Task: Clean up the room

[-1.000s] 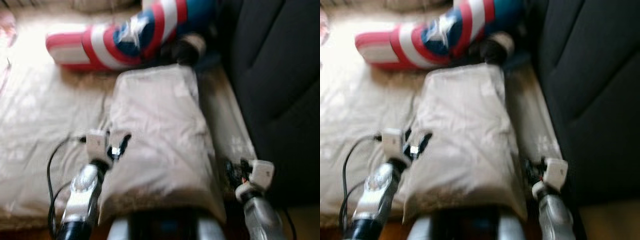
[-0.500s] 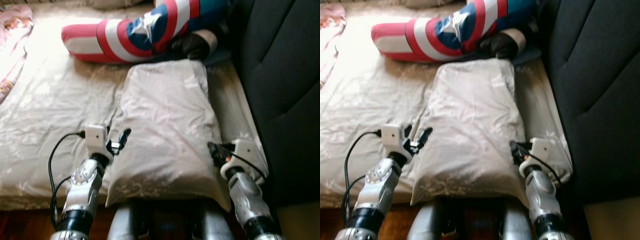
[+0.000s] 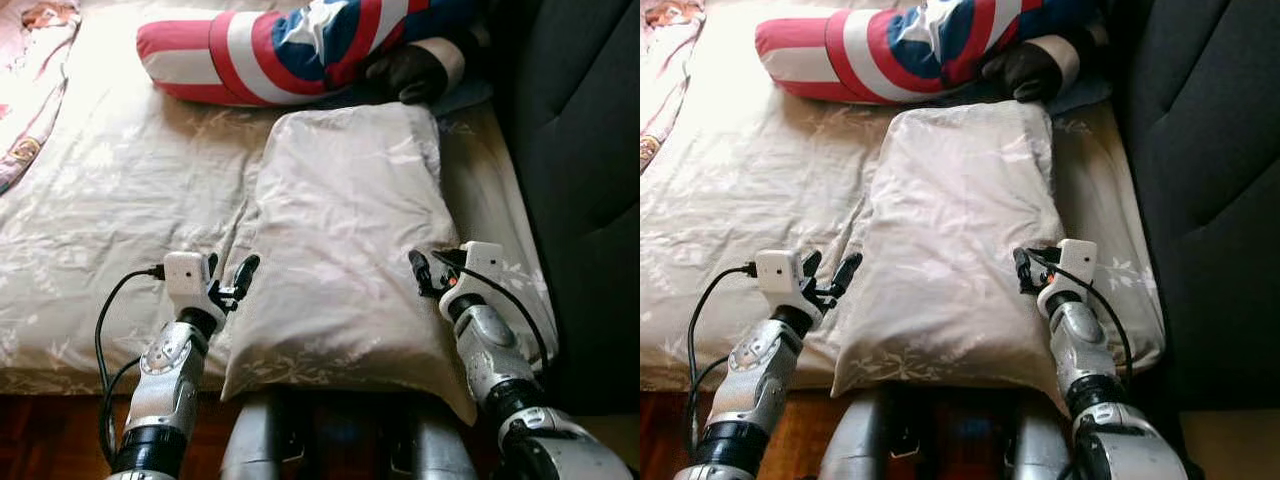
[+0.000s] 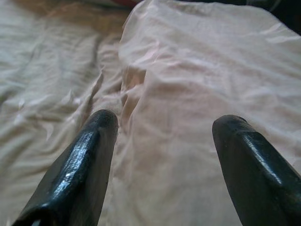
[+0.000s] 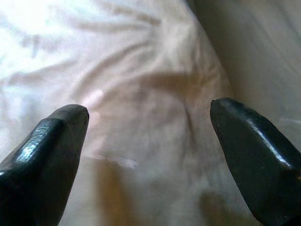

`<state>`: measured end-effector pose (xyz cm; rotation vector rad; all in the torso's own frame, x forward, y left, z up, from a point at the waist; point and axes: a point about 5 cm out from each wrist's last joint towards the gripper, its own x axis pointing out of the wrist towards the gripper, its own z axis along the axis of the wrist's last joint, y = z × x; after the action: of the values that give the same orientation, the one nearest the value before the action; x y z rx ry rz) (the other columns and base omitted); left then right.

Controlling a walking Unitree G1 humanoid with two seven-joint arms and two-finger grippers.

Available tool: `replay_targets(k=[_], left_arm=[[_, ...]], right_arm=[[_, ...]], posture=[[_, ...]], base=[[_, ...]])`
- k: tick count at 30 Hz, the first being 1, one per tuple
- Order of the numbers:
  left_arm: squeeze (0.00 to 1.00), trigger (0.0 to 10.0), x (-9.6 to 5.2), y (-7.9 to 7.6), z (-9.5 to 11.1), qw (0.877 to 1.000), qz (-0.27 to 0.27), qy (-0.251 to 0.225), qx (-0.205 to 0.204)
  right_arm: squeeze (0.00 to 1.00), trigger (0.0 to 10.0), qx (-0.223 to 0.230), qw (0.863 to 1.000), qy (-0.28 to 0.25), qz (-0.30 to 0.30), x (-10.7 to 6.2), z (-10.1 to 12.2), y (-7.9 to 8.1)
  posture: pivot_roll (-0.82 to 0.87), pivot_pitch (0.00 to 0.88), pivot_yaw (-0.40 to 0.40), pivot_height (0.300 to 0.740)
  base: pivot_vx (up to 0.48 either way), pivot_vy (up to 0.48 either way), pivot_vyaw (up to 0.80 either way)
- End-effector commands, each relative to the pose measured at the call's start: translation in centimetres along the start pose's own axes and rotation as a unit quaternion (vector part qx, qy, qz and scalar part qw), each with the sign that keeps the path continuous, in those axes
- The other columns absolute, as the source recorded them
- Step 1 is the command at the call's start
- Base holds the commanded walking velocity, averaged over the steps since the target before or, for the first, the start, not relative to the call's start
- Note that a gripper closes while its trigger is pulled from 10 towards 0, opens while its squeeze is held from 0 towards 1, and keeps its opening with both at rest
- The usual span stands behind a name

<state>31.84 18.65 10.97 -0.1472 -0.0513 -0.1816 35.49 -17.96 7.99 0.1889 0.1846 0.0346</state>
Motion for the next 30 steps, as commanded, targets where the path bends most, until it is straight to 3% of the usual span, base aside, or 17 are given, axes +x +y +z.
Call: replay_targets(k=[1, 7, 11, 12, 17, 26, 30], left_arm=[[0.00, 10.0, -0.6, 0.4, -0.2, 1.000, 0.008, 0.007, -0.007], [0.00, 10.0, -0.7, 0.4, -0.2, 1.000, 0.006, 0.010, -0.008], [0.00, 10.0, -0.7, 0.3, 0.0, 1.000, 0.004, 0.011, -0.005], [0.00, 10.0, -0.7, 0.3, 0.1, 1.000, 0.005, 0.009, -0.004], [0.00, 10.0, -0.8, 0.3, 0.3, 1.000, 0.004, 0.008, -0.003], [0.00, 10.0, -0.9, 0.2, 0.3, 1.000, 0.004, 0.008, -0.003], [0.00, 10.0, -0.9, 0.3, 0.5, 1.000, 0.004, 0.008, -0.003]], right_arm=[[0.00, 10.0, -0.008, 0.999, 0.025, -0.022, -0.2, -0.7, -0.9], [0.00, 10.0, -0.009, 0.998, 0.056, -0.039, -0.2, -0.8, -1.8], [0.00, 10.0, 0.020, 0.997, 0.071, -0.038, -0.2, -1.2, -2.0], [0.00, 10.0, 0.039, 0.995, 0.082, -0.033, -0.2, -1.5, -1.9], [0.00, 10.0, 0.047, 0.991, 0.123, 0.005, -0.5, -2.5, -1.3], [0.00, 10.0, 0.040, 0.981, 0.178, 0.062, -1.4, -4.9, -0.3], [0.00, 10.0, 0.024, 0.977, 0.205, 0.051, -2.0, -6.1, -0.5]], posture=[[0.08, 0.371, 0.061, 0.644], [0.08, 0.382, 0.067, 0.644], [0.09, 0.386, 0.067, 0.644], [0.09, 0.387, 0.068, 0.644], [0.09, 0.383, 0.070, 0.644], [0.09, 0.371, 0.069, 0.644], [0.09, 0.366, 0.070, 0.644]], base=[[0.000, 0.000, 0.00], [0.000, 0.000, 0.00], [0.000, 0.000, 0.00], [0.000, 0.000, 0.00], [0.000, 0.000, 0.00], [0.000, 0.000, 0.00], [0.000, 0.000, 0.00]])
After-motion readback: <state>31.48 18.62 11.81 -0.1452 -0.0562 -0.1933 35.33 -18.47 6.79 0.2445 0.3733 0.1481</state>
